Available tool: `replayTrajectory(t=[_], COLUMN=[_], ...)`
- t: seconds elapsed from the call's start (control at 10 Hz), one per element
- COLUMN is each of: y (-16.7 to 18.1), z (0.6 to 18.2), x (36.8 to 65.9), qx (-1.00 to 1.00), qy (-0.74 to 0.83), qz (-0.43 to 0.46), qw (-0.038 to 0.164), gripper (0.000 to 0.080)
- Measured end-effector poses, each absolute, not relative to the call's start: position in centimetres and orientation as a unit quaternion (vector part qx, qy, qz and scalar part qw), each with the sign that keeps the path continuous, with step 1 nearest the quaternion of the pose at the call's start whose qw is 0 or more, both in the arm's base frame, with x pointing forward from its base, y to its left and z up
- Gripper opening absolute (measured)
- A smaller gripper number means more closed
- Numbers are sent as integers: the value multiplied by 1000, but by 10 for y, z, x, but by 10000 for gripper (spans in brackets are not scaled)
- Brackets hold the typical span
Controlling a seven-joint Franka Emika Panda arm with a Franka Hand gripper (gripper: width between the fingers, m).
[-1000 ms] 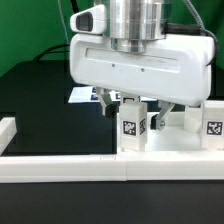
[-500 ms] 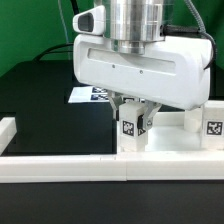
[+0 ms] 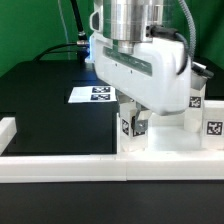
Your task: Assemble square table
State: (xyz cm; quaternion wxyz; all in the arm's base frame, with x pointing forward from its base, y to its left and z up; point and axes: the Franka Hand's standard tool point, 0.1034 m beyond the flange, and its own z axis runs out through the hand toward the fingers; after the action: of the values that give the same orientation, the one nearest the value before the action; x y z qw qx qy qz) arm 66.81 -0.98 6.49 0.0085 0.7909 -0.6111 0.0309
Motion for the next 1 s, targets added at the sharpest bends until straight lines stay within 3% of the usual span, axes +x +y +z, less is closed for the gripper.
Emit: replayTrajectory(t=[0.1,0.3,0.4,0.9,1.0], y=[-10,-7,-6,-6,-4], z=[65,67,69,67,67], x=[667,668,670,669,668], qx=[723,590,539,493,555], qy=[-690,-805,-839,-868,-830], qz=[28,9,2,-1,7], qw=[-6,-57,-66,-63,-58], gripper=[288,288,288,288,446])
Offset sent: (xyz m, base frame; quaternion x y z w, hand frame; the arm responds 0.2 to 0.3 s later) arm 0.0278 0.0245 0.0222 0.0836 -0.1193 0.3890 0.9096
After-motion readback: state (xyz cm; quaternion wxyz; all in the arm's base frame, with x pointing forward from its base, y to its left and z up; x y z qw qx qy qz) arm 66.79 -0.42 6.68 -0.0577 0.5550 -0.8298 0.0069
